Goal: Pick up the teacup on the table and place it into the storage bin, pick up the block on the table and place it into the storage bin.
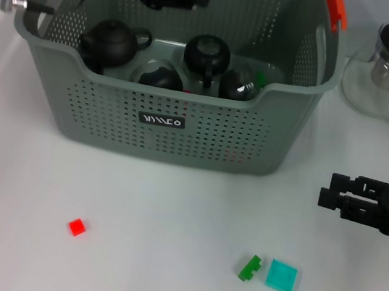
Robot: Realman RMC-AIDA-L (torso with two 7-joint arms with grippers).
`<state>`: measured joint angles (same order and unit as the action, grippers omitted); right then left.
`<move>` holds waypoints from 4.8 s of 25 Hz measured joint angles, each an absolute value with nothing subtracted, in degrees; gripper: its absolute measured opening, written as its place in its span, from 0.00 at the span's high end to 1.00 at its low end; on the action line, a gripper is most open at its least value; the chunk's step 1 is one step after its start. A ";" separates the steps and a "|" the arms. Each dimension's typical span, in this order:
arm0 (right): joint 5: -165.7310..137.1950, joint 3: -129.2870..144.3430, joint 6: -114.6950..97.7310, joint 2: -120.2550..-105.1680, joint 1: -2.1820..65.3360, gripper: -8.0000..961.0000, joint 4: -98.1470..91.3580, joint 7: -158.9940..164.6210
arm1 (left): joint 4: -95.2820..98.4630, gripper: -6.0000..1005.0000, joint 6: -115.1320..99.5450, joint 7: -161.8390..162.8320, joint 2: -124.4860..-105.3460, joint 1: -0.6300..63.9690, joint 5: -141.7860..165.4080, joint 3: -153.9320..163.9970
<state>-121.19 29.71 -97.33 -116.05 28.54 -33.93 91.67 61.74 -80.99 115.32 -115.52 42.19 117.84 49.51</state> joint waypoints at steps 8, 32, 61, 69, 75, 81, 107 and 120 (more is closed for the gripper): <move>-121.21 29.66 -97.12 -116.22 28.57 0.29 -33.90 91.46 | 64.62 0.58 -79.38 133.13 -116.87 49.53 140.99 53.63; -120.76 29.06 -97.05 -116.48 28.57 0.29 -33.93 91.51 | 44.33 0.22 -100.74 89.35 -119.89 23.88 85.55 29.43; -121.02 29.15 -95.01 -116.41 29.09 0.29 -33.48 92.44 | 41.95 0.40 -94.88 48.94 -124.37 12.29 123.81 25.49; -121.12 29.43 -95.00 -116.47 29.24 0.29 -33.49 93.09 | 38.36 0.45 -88.78 43.75 -124.36 12.31 124.15 25.10; -121.12 29.51 -95.18 -116.45 28.89 0.28 -33.49 93.09 | 37.10 0.48 -85.87 42.98 -124.36 12.74 124.31 25.41; -121.11 29.53 -95.45 -116.45 28.77 0.28 -33.49 93.09 | 37.01 0.51 -84.98 42.70 -124.36 12.79 124.39 25.49; -121.11 29.53 -95.63 -116.19 28.74 0.28 -33.49 93.09 | 35.86 0.65 -82.60 42.50 -124.45 13.42 124.66 27.05; -121.11 29.53 -95.66 -116.19 28.90 0.29 -33.82 93.74 | 40.93 0.81 -96.76 51.16 -123.93 13.88 124.05 21.39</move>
